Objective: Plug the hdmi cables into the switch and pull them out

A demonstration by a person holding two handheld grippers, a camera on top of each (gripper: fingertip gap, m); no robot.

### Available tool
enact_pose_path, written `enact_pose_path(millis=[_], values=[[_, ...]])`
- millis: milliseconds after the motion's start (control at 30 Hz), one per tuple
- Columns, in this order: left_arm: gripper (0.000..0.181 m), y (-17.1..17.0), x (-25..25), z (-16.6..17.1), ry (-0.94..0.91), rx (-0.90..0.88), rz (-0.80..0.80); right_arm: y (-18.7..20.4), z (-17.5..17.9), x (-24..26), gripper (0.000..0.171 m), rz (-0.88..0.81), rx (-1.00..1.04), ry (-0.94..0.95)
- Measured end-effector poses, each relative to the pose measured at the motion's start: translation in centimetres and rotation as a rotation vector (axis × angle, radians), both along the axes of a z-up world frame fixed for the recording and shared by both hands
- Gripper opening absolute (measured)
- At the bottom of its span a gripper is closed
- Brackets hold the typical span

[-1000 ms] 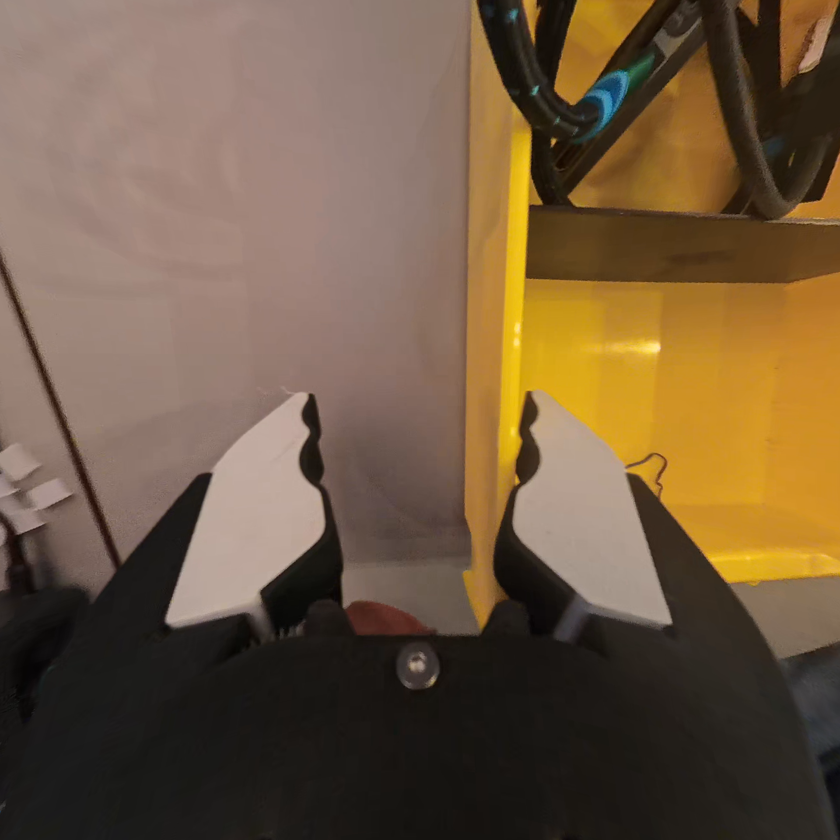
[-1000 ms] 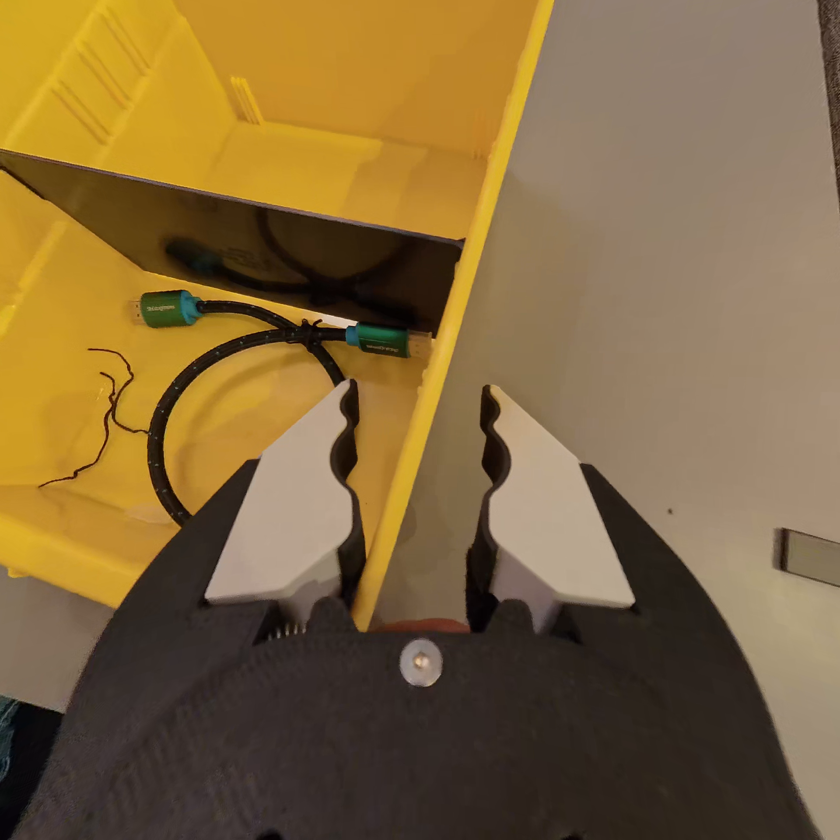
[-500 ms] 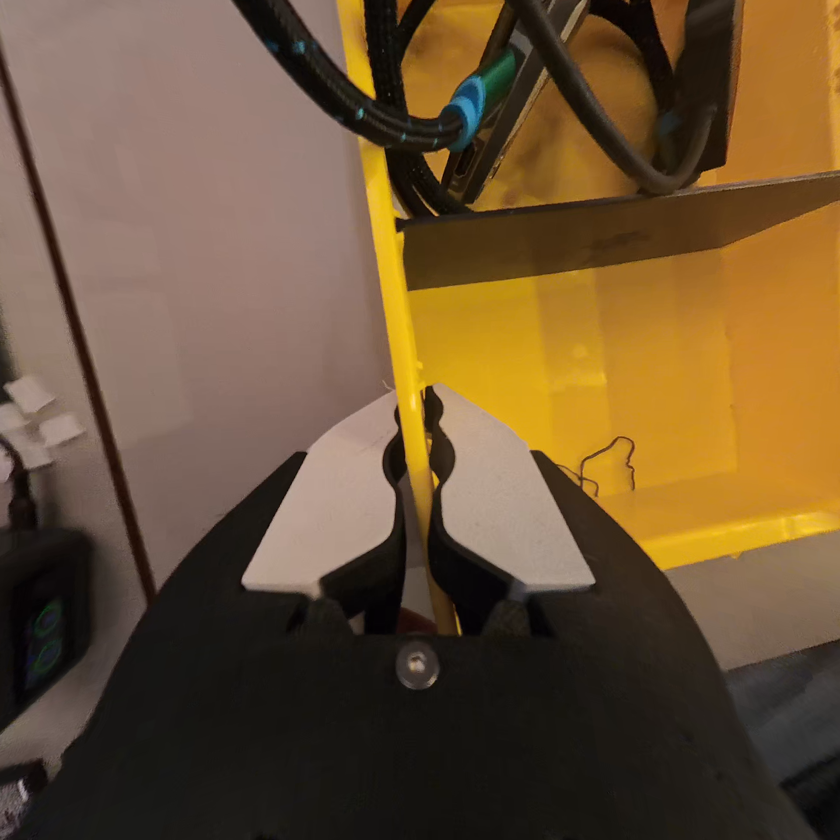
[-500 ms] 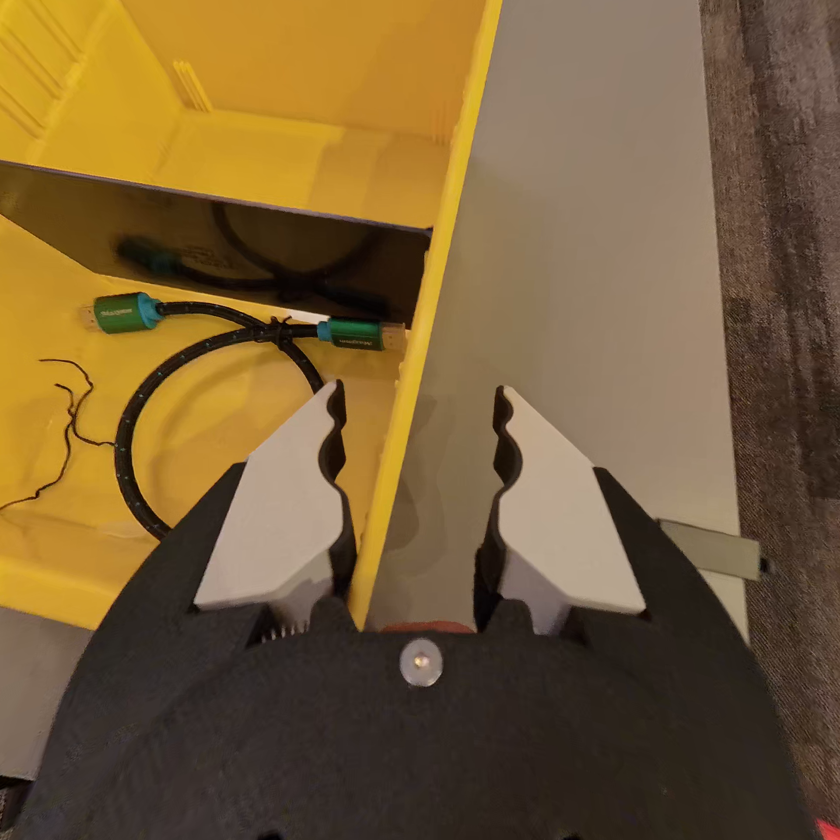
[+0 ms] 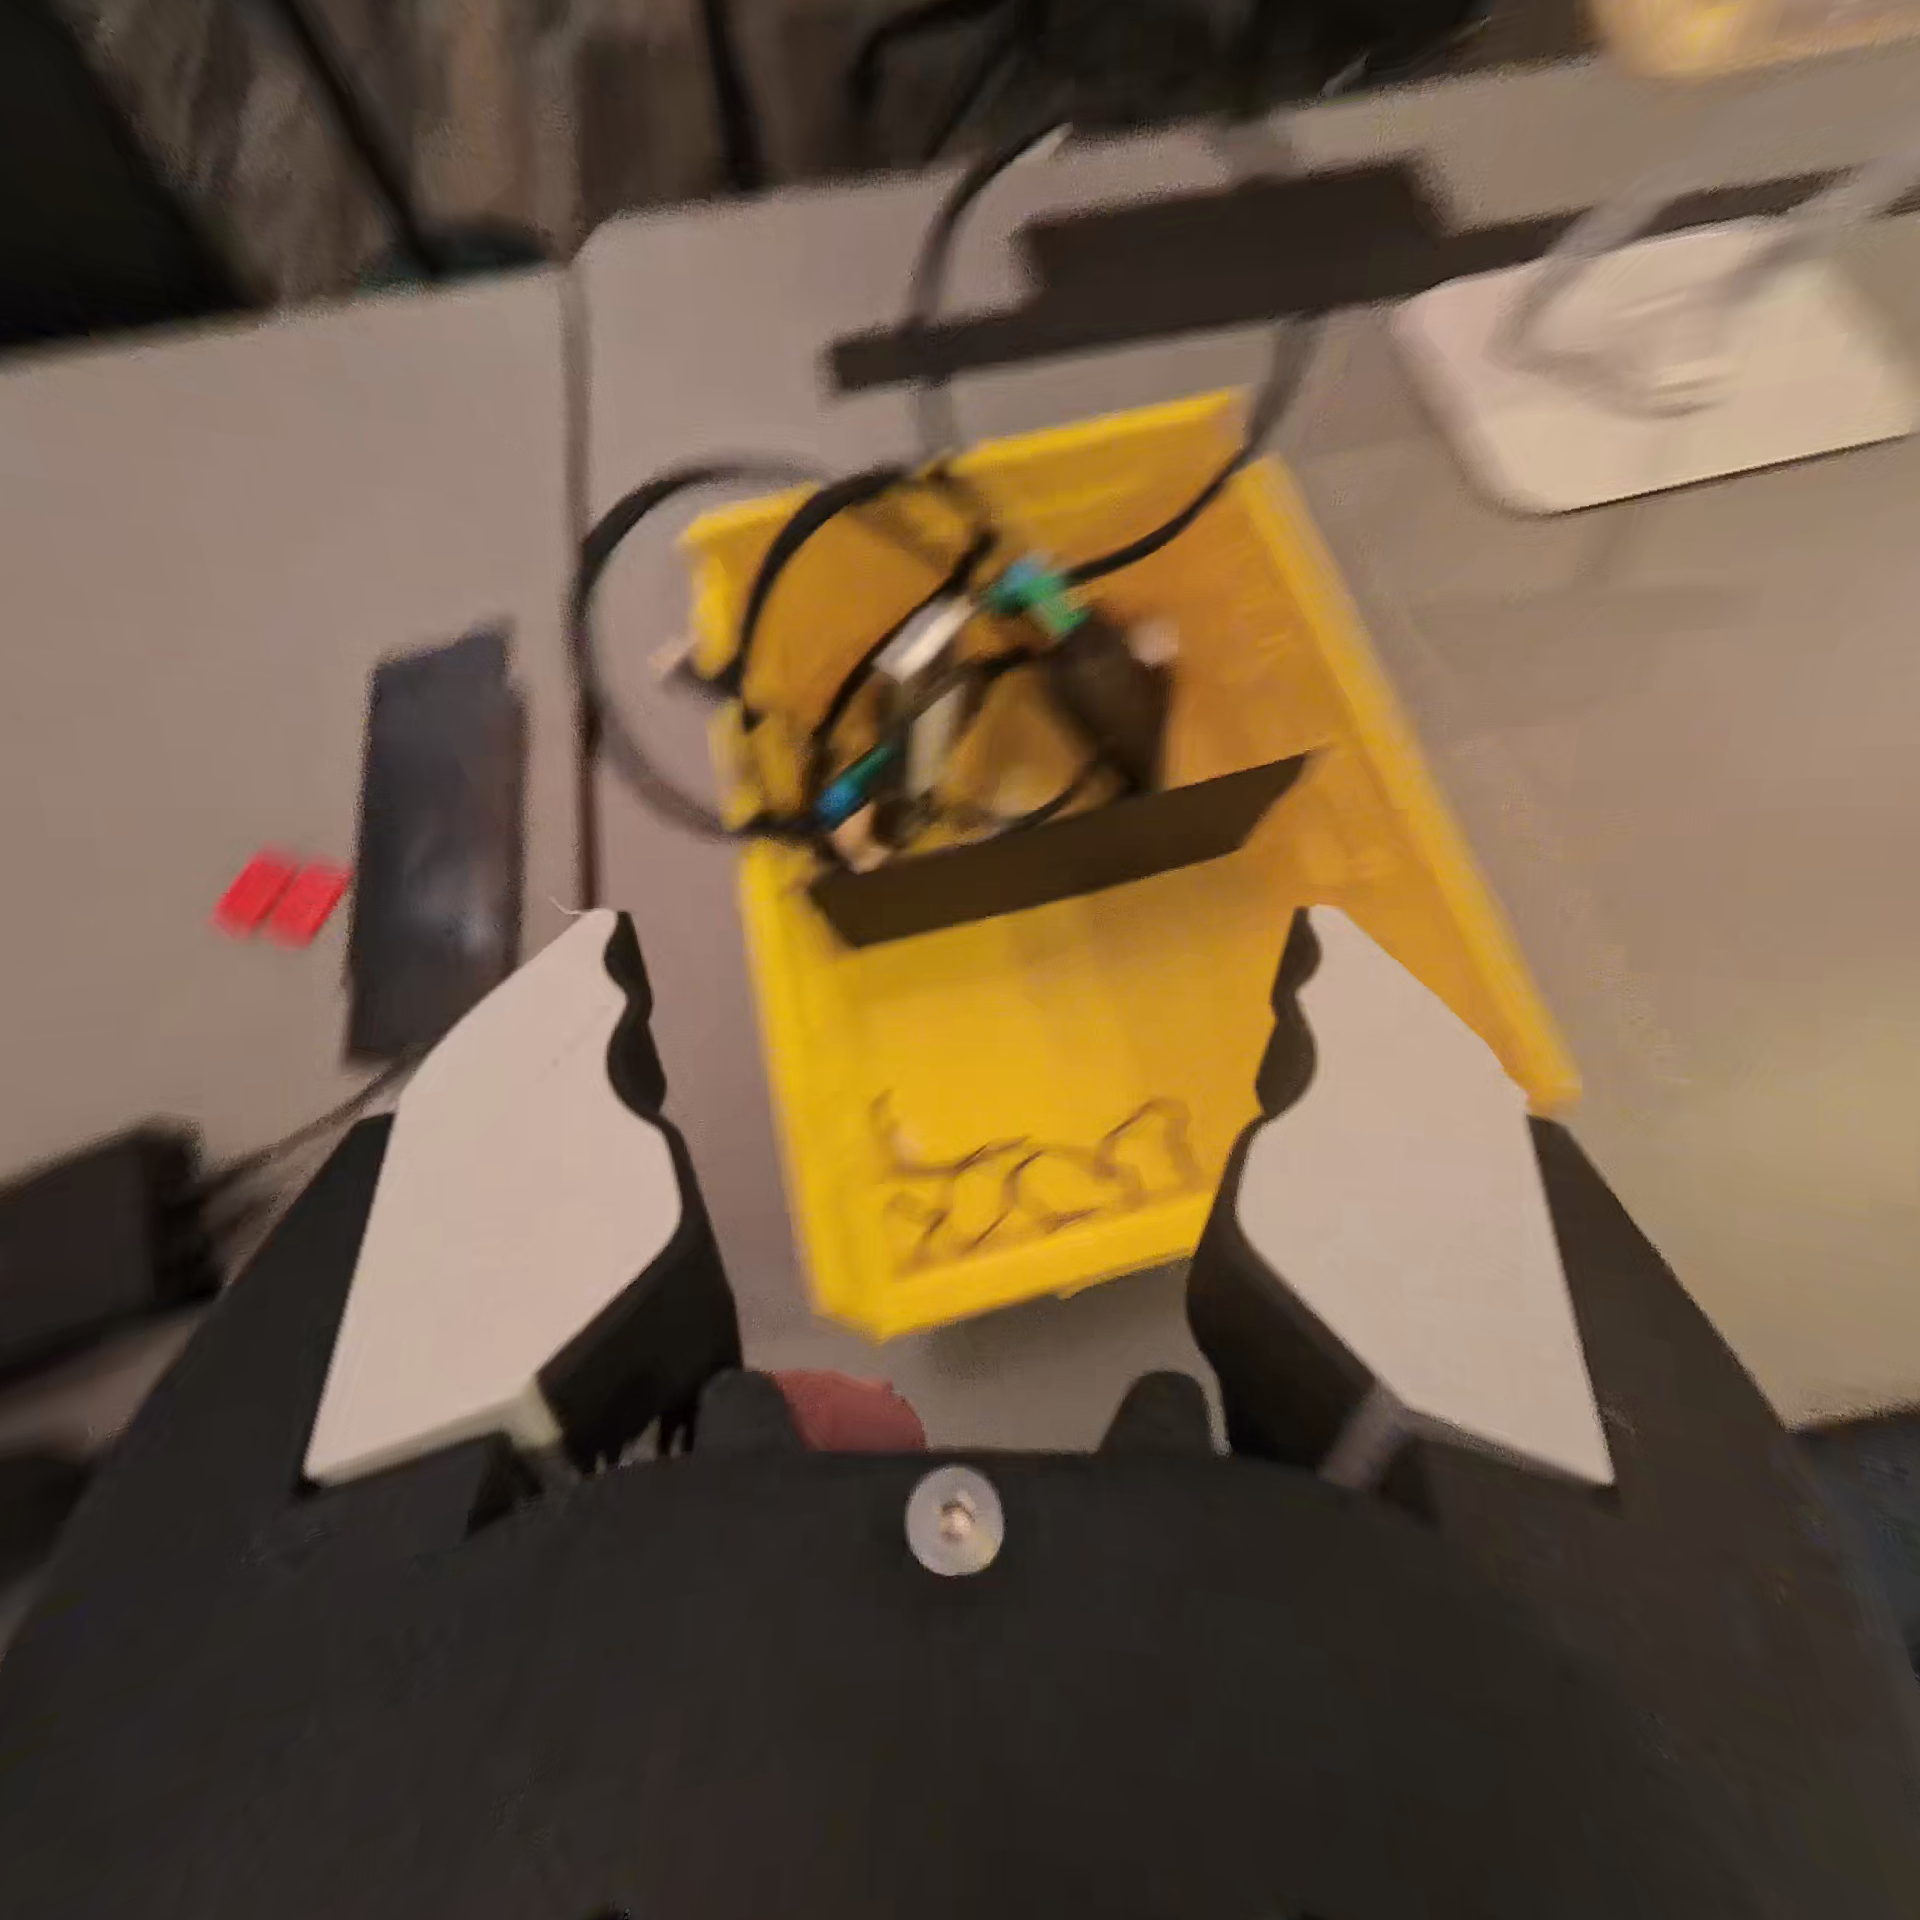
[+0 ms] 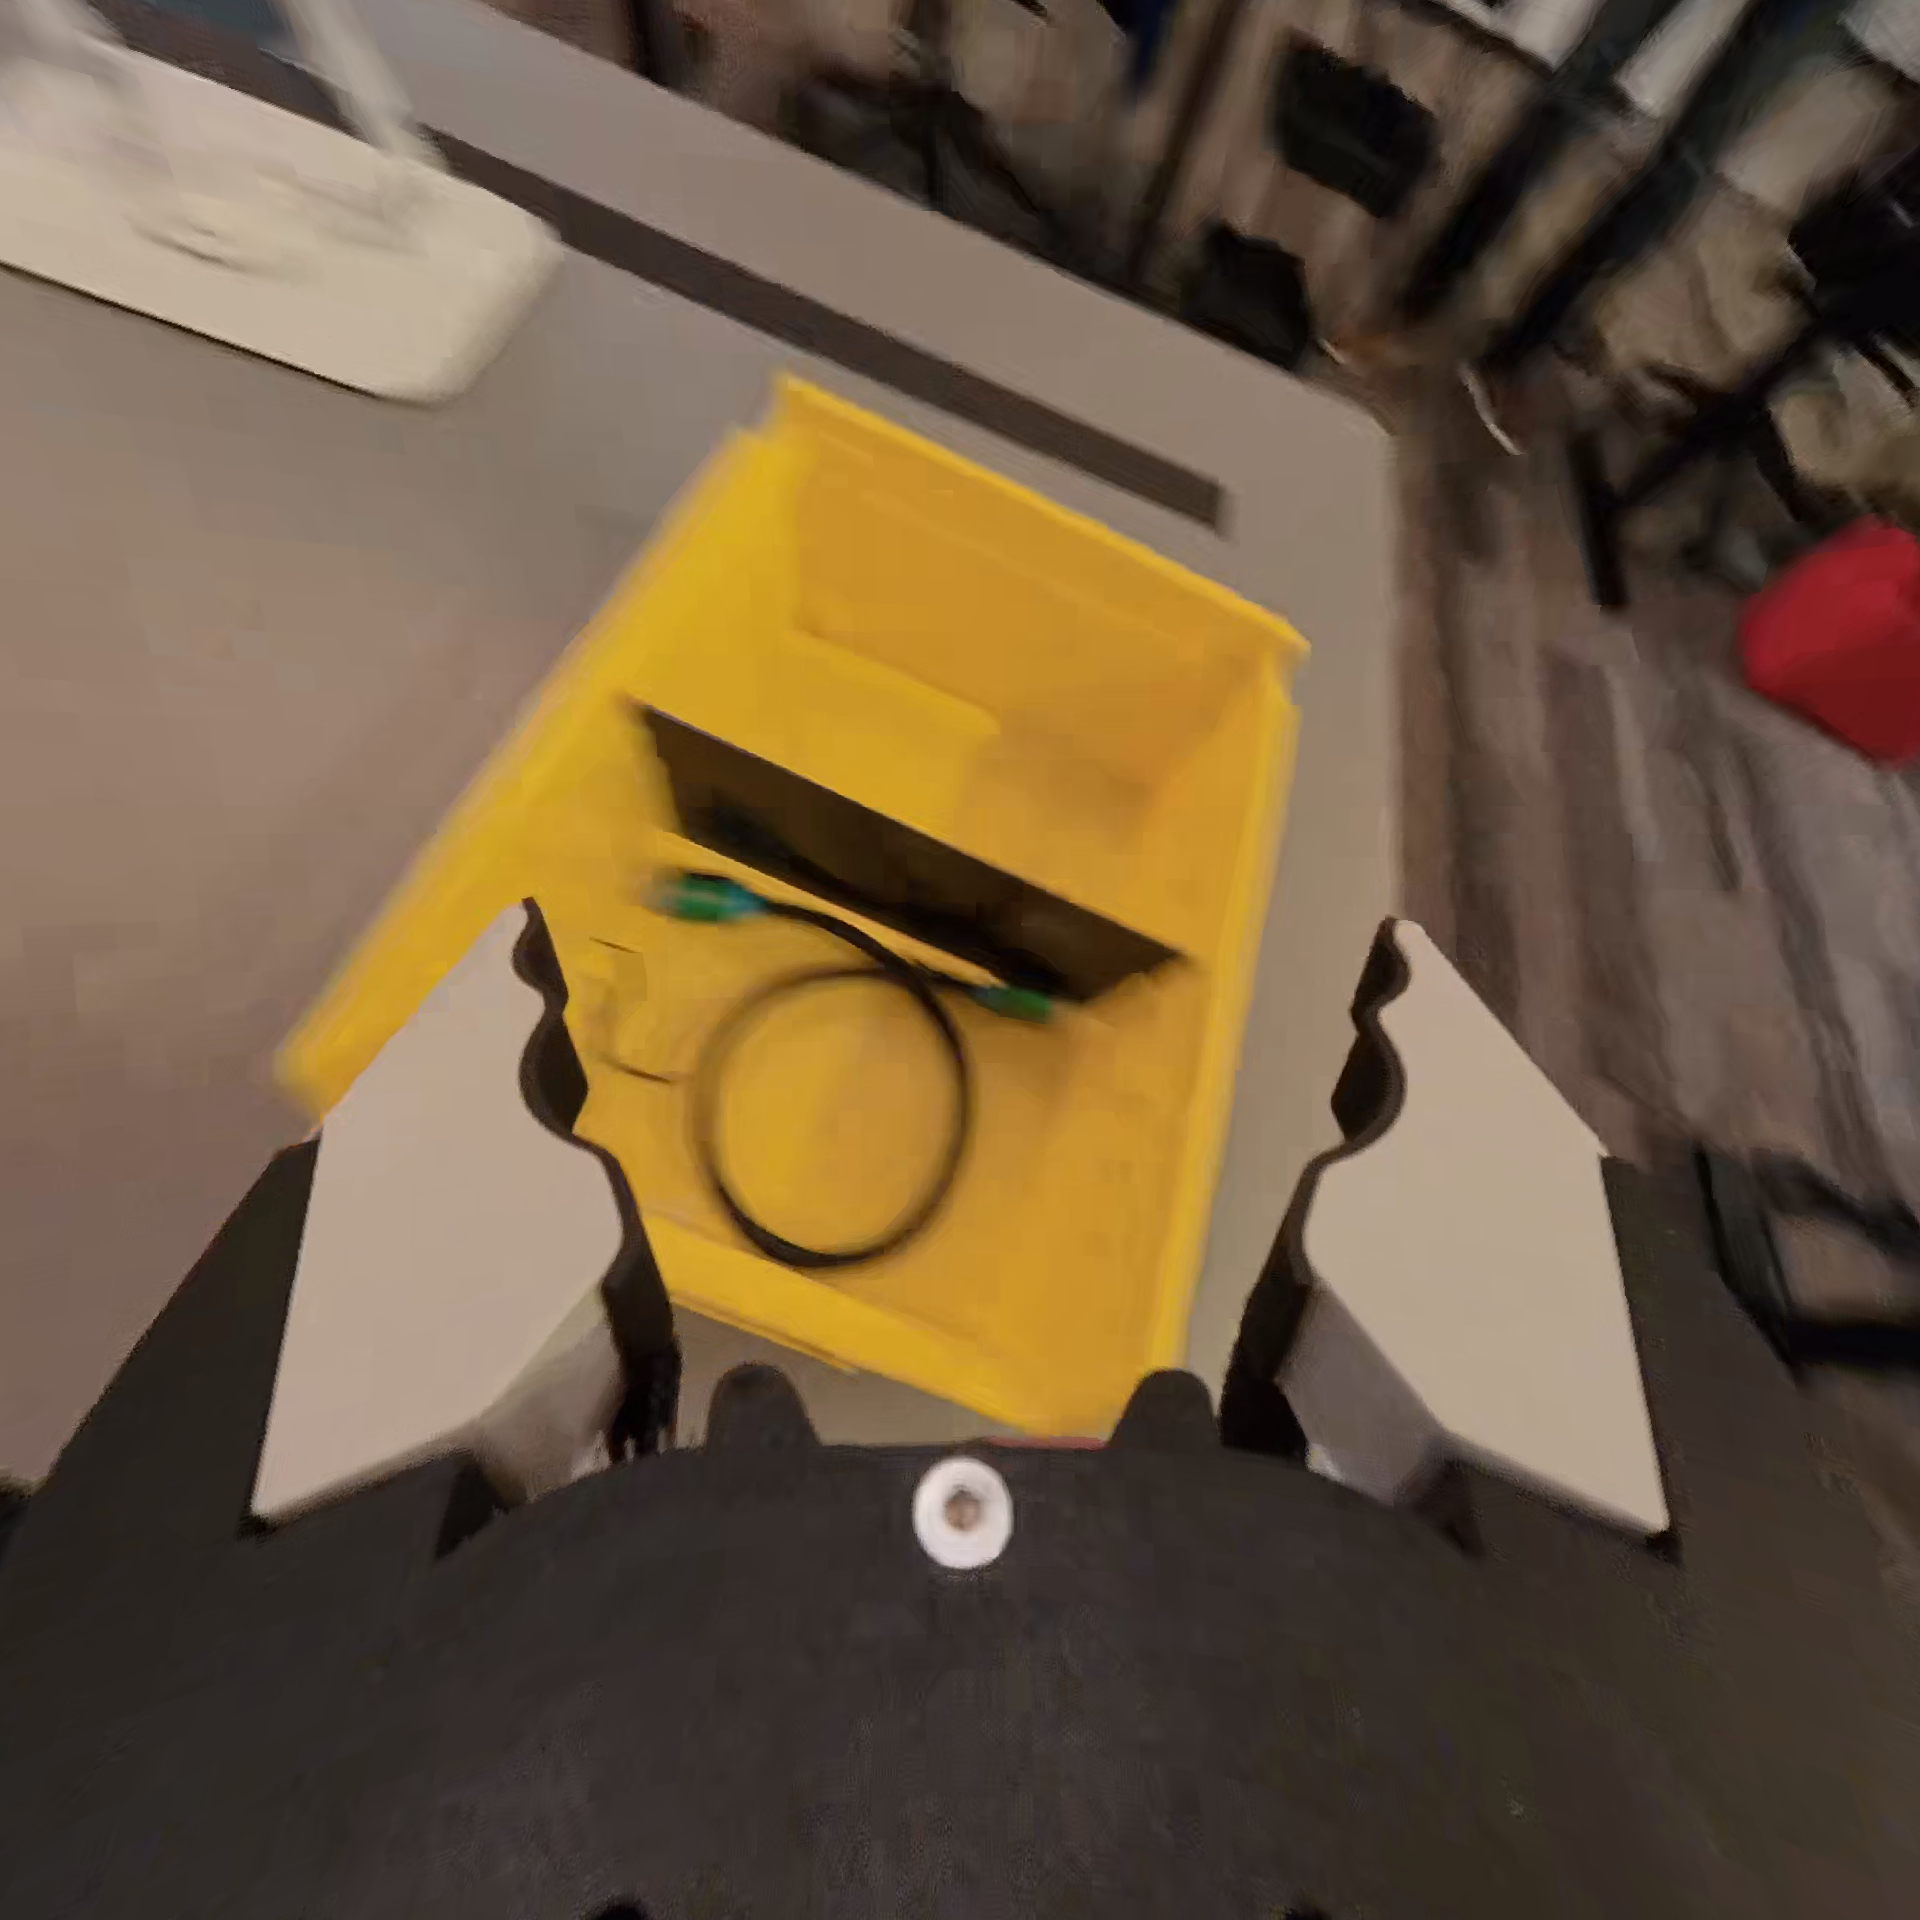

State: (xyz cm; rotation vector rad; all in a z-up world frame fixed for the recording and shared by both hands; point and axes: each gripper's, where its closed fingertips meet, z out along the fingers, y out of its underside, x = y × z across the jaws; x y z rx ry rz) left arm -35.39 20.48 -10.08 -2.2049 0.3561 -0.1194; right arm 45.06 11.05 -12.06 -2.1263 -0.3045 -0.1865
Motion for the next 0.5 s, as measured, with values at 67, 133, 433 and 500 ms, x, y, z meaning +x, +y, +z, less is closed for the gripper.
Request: enact_pose_path(millis=[67, 133, 433, 500], values=[[0.113, -0.3, 7.1, 2.0, -0.024, 0.054, -0.173, 1.1, 1.7, -7.5, 0.145, 0.203, 0.022, 0.037], [0.118, -1.2, 14.8, 2.0, -0.046, 0.032, -0.343, 2.2, 2.3, -14.6, 0.149, 0.374, 0.029, 0.099], [0.146, -4.3, 36.4, -10.0, 0.015, -0.245, -0.742, 7.5, -9.6, -31.7, 0.159, 0.686, -0.238, 0.174], [0.146, -3.5, 37.4, -13.1, 0.062, -0.274, -0.746, 8.6, -12.9, -31.8, 0.157, 0.655, -0.29, 0.1]])
